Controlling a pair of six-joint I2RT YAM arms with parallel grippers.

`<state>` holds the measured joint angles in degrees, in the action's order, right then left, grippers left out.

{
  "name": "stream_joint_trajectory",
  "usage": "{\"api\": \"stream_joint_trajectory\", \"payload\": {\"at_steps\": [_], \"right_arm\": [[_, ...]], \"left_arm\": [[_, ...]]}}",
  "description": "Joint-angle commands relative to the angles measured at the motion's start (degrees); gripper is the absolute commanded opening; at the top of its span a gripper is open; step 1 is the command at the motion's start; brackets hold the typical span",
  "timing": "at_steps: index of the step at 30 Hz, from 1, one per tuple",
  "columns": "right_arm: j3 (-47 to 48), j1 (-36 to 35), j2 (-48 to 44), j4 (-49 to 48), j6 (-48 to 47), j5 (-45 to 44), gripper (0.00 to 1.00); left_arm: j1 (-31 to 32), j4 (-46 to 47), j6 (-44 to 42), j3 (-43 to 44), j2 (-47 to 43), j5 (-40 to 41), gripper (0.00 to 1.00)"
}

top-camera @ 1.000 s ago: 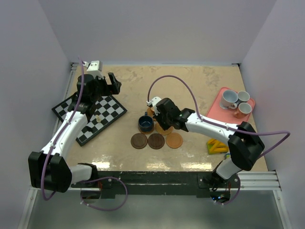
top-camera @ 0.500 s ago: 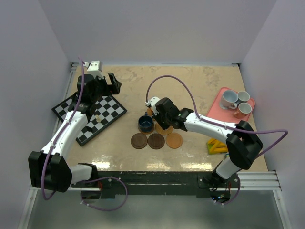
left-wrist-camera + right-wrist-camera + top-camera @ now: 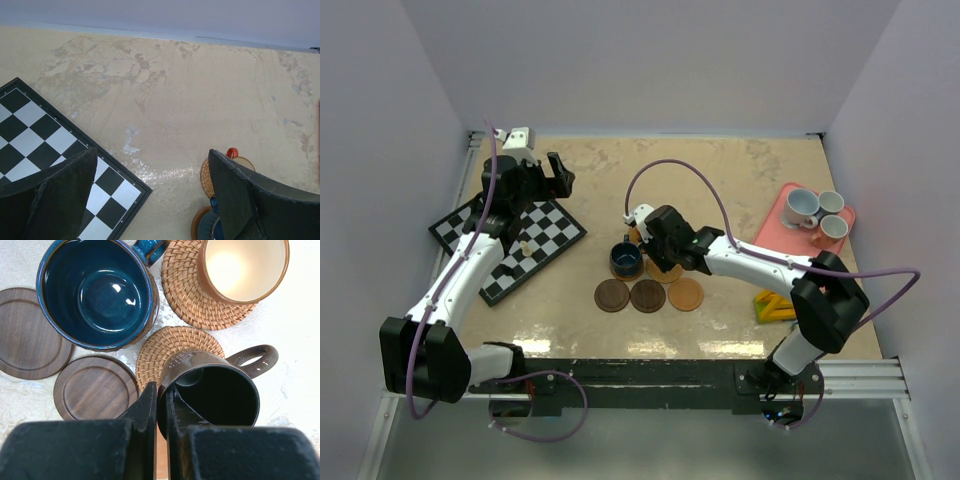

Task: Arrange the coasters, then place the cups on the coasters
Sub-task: Place the cup on the coaster.

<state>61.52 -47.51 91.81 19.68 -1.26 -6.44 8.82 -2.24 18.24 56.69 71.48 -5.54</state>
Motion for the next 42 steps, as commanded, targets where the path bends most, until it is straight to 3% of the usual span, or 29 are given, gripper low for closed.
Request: {"api": "stream_joint_trajectory", "payload": {"at_steps": [1,3,10,20,25,29,38,42], "right_arm": [[1.94,-0.04,-0.05,-2.37,-1.20,-0.07,0.00],[1.85,-0.13,-0.23,-2.28,-1.12,-0.68,0.04],[1.85,-0.04,-1.46,-2.28,-1.20,-1.03,0.34],[3.69,-0.04,-4.61,-1.23,-0.86,-0.42,0.55],[5.81,-0.04,-9.36,-0.26,0.90,0.02,0.60],[6.95,0.66,-10.86,0.35,8.45,-7.17,0.65],[3.80,8.91,-10.25,4.66,18.74,-6.66,0.64],[0.72,9.36,-10.69,4.58,21.55,-4.91,0.63]], "left_arm": [[0.32,2.33,-1.10,2.20,0.15,0.09,0.96],[0.32,2.33,-1.10,2.11,0.06,0.18,0.96],[0.32,2.42,-1.01,2.11,0.15,0.00,0.96],[0.32,2.42,-1.01,2.11,0.41,-0.08,0.96],[0.32,2.42,-0.93,2.11,0.41,-0.26,0.96],[0.32,2.42,-0.93,2.03,0.41,-0.26,0.96],[0.50,2.33,-0.93,2.02,0.50,-0.17,0.96],[0.67,2.42,-0.93,2.02,0.67,-0.17,0.96]]}}
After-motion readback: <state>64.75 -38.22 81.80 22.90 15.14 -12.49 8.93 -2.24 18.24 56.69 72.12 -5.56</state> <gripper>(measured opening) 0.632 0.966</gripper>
